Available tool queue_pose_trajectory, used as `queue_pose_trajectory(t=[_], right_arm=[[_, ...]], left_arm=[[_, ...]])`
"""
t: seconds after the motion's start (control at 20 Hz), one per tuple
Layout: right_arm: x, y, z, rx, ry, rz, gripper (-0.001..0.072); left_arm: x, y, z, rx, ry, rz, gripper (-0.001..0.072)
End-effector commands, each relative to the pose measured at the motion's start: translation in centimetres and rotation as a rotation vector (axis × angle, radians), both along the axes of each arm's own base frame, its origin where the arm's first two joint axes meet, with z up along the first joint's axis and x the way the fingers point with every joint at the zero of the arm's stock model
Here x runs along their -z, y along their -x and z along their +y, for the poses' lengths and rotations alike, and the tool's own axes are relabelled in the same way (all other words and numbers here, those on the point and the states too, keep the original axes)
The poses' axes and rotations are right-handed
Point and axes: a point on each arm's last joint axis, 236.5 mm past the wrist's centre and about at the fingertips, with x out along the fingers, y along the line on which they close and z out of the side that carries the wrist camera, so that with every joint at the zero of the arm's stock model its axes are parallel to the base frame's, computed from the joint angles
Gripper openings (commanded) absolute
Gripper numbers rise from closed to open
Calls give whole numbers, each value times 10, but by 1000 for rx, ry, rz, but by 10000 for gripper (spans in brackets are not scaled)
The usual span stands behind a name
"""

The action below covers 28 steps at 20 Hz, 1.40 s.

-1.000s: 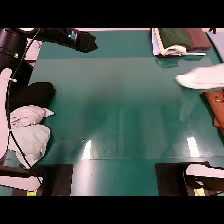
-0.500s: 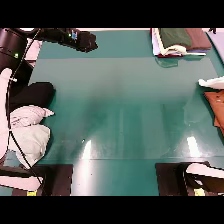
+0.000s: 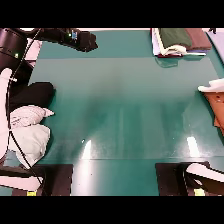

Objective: Fold the shirts.

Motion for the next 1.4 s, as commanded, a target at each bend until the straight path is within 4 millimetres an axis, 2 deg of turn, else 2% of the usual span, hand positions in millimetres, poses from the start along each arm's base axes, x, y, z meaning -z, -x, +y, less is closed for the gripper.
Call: queue_pose_trajectory(t=[0.0,0.05,0.1,0.15,0.2,0.35,0.45,0.55,0.65,0.8,0.9,1.1,1.2,1.25,1.35], right_arm=[[19,47,-17,64,24,171,21],[21,55,-21,81,21,190,28],[24,61,-21,86,10,209,126],[27,67,-21,92,-5,223,292],[29,74,-22,102,-20,235,383],[35,95,-22,133,-71,271,399],[35,99,-20,138,-88,271,401],[26,85,-8,106,-100,217,410],[10,52,20,11,-119,117,409],[-17,0,98,-218,-150,5,409],[-31,-25,167,-401,-137,-23,409],[-40,-44,303,-756,-112,-32,408],[-37,-47,354,-884,-79,-28,393],[-35,-46,376,-938,-66,-26,305],[-31,-42,417,-1040,-69,-26,58]], left_arm=[[-1,0,0,9,-9,-15,23],[-1,0,0,10,-11,-16,23],[-1,0,0,11,-11,-16,23],[-1,0,0,11,-11,-16,23],[-1,0,0,11,-11,-16,23],[-1,0,0,11,-11,-17,23],[-1,-1,0,13,-13,-20,23],[-1,-1,0,16,-16,-24,23],[-1,0,0,16,-15,-23,23],[-1,0,0,15,-13,-20,23],[-1,0,0,15,-13,-21,23],[-1,0,0,15,-12,-22,24],[-1,0,0,15,-13,-22,23],[-1,-1,0,14,-12,-22,23],[-1,-1,0,14,-12,-22,23]])
